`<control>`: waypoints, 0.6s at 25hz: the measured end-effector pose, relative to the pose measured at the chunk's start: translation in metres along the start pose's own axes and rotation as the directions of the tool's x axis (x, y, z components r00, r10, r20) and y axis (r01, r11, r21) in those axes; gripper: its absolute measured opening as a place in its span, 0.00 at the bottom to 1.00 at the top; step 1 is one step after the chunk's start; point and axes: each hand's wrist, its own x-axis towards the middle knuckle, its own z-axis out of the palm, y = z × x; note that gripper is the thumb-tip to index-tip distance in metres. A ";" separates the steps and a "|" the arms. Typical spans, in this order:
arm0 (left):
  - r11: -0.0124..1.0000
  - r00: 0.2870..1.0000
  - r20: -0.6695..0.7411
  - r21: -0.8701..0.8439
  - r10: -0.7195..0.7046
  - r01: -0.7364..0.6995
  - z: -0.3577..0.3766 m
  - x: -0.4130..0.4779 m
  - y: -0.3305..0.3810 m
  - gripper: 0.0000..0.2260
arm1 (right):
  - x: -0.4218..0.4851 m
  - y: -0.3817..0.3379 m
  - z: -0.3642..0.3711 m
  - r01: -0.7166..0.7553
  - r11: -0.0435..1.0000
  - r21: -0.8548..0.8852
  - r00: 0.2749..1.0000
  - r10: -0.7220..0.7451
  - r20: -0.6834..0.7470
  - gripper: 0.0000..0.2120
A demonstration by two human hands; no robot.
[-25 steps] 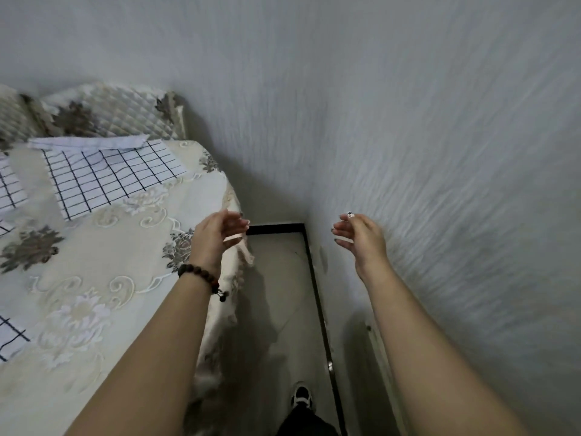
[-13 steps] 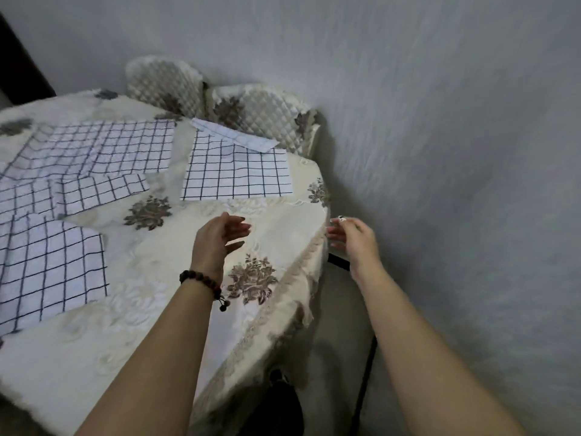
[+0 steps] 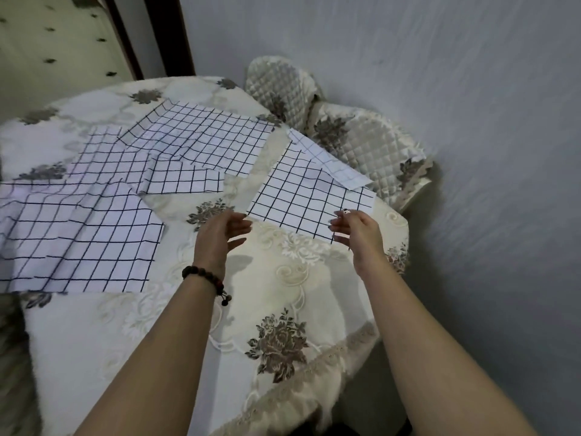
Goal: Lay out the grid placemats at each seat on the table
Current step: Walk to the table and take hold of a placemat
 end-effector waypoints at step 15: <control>0.788 0.987 0.033 0.598 0.157 -0.145 0.096 0.059 -0.057 0.12 | 0.134 0.052 -0.056 0.462 0.380 -0.802 0.884 -0.122 0.452 0.30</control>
